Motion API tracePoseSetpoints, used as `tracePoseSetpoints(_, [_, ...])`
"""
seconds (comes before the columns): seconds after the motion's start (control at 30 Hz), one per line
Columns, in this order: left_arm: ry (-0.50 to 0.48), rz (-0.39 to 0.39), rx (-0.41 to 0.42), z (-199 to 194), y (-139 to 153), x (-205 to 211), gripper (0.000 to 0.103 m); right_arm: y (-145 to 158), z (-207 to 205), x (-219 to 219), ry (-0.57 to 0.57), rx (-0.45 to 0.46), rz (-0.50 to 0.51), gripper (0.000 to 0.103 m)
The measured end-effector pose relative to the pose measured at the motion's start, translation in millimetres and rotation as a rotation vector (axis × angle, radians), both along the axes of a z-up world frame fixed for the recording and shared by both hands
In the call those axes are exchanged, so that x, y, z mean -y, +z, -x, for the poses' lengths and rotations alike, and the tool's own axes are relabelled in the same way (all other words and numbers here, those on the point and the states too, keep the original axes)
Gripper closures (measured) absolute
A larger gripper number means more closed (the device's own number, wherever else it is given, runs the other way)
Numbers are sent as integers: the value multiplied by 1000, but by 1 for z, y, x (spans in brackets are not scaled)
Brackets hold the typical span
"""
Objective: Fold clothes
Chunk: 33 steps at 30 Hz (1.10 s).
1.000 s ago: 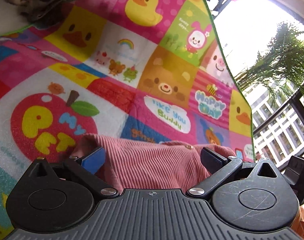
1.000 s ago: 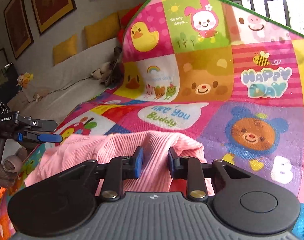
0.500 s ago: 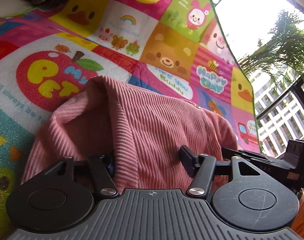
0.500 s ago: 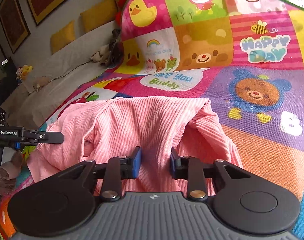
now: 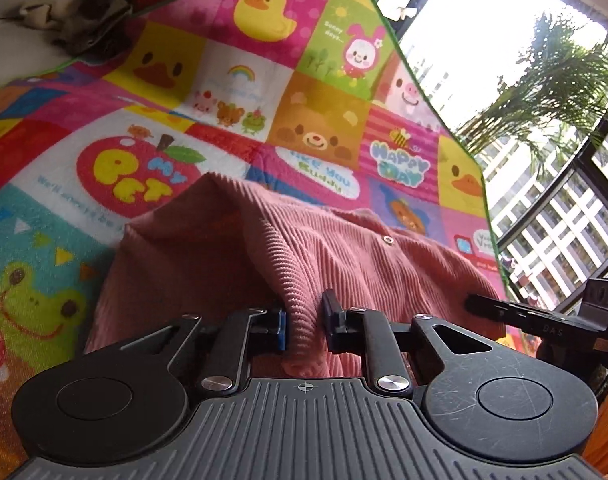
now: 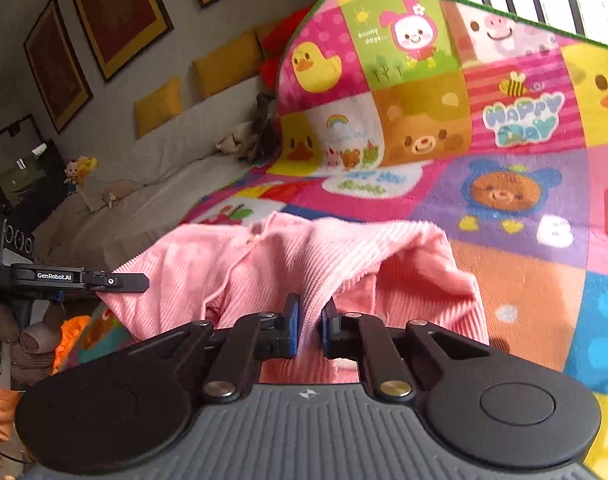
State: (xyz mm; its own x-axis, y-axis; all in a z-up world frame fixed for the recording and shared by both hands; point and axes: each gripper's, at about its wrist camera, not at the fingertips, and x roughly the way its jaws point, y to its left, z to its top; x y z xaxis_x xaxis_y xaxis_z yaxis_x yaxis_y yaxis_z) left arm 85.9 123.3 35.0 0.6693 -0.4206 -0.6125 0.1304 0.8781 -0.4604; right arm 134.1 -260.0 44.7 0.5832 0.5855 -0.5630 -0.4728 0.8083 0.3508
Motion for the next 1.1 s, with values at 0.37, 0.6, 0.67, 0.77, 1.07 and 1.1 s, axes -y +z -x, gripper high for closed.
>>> tracePoseSetpoints(0.37, [-17,-119,142,2,30,1,45,4,-15,16,-67,7,-12,62])
tracePoseSetpoints(0.6, [-20,2,30,-68,1,2,24,-19,-92,7,-106,-219,-141,54])
tracePoseSetpoints(0.67, [9,43,-25,-87,-15,-5,28,-27,-108,-2,-115,-230,-141,56])
tracePoseSetpoints(0.77, [58,-6,15,-106,-13,-10,31,-14,-119,-19,-97,-87,-101,59])
tracePoseSetpoints(1.07, [71,-134,158,-98,16,1,27,-14,-121,-47,-85,113,216,55])
tracePoseSetpoints(1.1, [43,-119,167,-91,18,7,25,-19,-117,-45,-86,111,240,51])
